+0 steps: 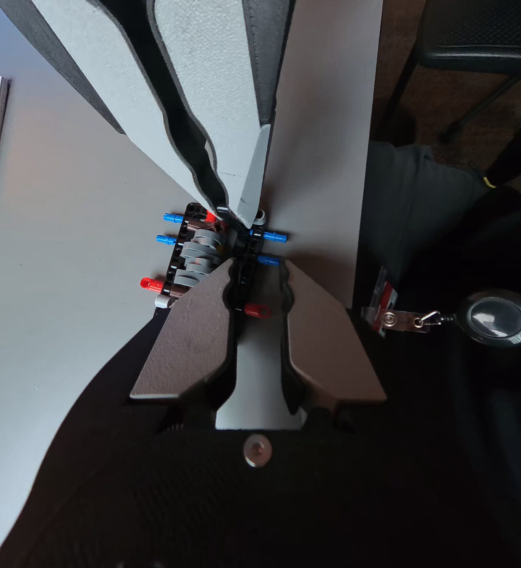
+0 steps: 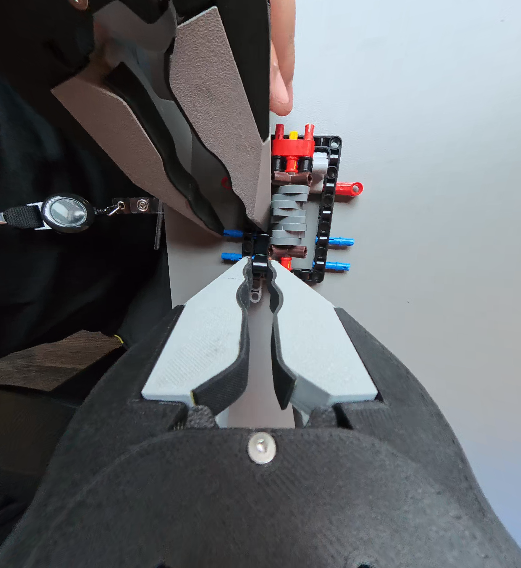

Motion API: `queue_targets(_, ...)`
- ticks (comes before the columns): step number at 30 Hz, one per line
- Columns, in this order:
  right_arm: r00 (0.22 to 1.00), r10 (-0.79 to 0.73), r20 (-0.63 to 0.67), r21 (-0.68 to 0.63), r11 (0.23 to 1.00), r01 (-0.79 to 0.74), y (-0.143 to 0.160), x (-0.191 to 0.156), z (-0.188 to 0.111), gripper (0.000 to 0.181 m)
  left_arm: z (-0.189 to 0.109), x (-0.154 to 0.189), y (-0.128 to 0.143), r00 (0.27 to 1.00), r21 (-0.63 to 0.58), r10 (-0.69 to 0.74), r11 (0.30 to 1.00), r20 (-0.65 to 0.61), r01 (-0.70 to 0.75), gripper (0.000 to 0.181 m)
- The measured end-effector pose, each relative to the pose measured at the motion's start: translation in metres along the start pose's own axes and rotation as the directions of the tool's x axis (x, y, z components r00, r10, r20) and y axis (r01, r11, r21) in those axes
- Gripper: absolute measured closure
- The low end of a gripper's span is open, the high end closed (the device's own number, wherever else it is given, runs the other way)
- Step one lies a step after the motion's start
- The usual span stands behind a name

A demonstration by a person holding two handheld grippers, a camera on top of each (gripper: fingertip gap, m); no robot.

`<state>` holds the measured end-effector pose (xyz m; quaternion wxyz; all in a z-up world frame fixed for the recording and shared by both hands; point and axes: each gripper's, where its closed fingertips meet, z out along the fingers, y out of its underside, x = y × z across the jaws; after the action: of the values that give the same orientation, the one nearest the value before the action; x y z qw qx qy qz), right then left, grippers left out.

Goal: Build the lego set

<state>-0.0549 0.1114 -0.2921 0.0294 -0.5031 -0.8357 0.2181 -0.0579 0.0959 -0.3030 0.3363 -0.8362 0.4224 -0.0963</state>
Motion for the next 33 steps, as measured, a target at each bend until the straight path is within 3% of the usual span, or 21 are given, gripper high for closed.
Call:
queue_targets(1, 1.000, -0.008, -0.008, -0.002, 1.000, 0.008, 0.000, 0.000, 0.000, 0.176, 0.000, 0.000, 0.000, 1.000, 0.005, 0.000, 1.000, 0.003, 0.000, 0.157)
queue_targets(8, 0.999, -0.037, -0.011, 0.002, 0.999, 0.037, -0.001, -0.002, 0.001, 0.176, -0.002, 0.003, 0.002, 0.999, -0.027, -0.033, 0.999, -0.012, 0.033, 0.156)
queue_targets(23, 0.999, -0.049, -0.001, 0.017, 0.999, 0.049, -0.001, -0.004, 0.001, 0.176, -0.016, 0.007, 0.008, 0.973, -0.061, 0.150, 0.988, 0.176, -0.142, 0.141)
queue_targets(29, 0.996, -0.090, 0.020, 0.028, 0.996, 0.089, -0.005, -0.009, 0.003, 0.176, -0.009, 0.001, 0.009, 0.963, -0.117, 0.183, 0.980, 0.196, -0.162, 0.171)
queue_targets(33, 0.994, -0.106, -0.010, 0.051, 0.993, 0.106, -0.006, -0.008, 0.004, 0.176, -0.010, 0.000, 0.012, 0.961, -0.118, 0.179, 0.981, 0.209, -0.157, 0.174)
